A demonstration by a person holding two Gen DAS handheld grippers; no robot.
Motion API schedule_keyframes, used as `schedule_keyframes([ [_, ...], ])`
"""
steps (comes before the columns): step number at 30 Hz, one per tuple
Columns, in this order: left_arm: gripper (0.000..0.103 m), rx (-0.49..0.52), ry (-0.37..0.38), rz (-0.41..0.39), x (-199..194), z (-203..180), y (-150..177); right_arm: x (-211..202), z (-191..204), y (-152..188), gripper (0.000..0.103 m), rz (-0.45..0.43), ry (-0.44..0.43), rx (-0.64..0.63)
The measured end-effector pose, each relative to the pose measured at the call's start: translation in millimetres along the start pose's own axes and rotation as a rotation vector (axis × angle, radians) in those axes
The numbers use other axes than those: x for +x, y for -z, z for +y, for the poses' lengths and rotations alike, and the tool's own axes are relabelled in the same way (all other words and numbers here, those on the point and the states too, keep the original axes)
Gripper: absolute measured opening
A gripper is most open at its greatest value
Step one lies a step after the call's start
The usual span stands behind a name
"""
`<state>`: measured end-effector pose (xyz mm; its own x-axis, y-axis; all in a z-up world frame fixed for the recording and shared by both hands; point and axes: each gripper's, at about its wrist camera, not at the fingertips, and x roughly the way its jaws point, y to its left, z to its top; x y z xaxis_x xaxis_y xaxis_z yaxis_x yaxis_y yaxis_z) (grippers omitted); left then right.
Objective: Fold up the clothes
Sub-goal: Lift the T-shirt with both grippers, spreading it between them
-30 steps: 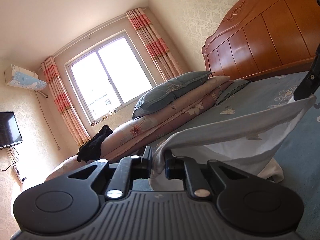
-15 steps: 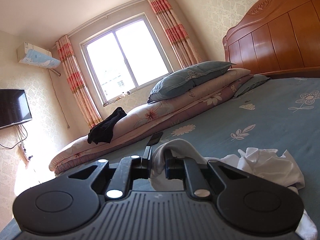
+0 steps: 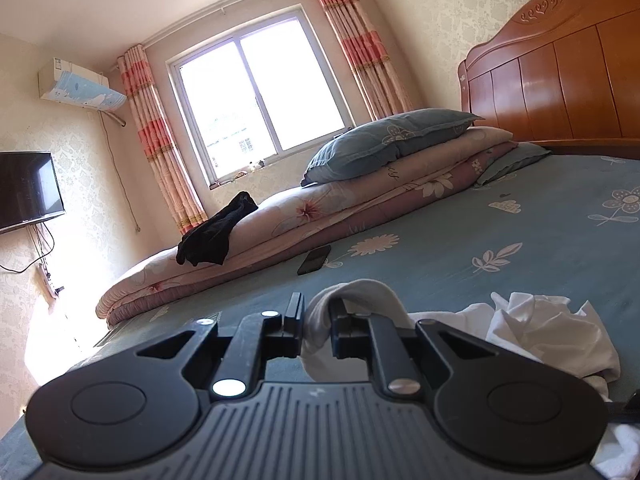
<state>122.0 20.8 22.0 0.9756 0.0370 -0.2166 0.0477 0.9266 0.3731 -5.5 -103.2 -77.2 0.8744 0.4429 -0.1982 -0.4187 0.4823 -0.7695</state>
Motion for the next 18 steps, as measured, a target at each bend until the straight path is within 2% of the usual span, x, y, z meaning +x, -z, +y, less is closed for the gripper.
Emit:
schedule_keyframes([
  [1,0.017,0.002,0.0,-0.004,-2,1,4,-2,-9,-3,0.01,0.006,0.01,0.03],
  [4,0.018,-0.005,0.021,-0.028,-8,1,16,-5,-54,-13,0.007,0.036,0.013,0.167],
  [8,0.021,-0.046,0.067,-0.015,-14,1,31,-7,-113,-26,0.007,0.042,0.022,0.327],
  [10,0.029,-0.059,0.087,-0.024,-17,-1,39,-4,-139,-30,0.007,0.047,0.039,0.382],
  [11,0.033,-0.063,0.096,-0.027,-19,-3,43,-3,-151,-33,0.007,0.05,0.046,0.405],
  [16,0.036,-0.073,0.133,-0.033,-23,-11,57,7,-191,-46,0.007,0.071,0.071,0.442],
  [18,0.04,-0.081,0.146,-0.03,-22,-14,59,8,-200,-52,0.007,0.074,0.066,0.448],
])
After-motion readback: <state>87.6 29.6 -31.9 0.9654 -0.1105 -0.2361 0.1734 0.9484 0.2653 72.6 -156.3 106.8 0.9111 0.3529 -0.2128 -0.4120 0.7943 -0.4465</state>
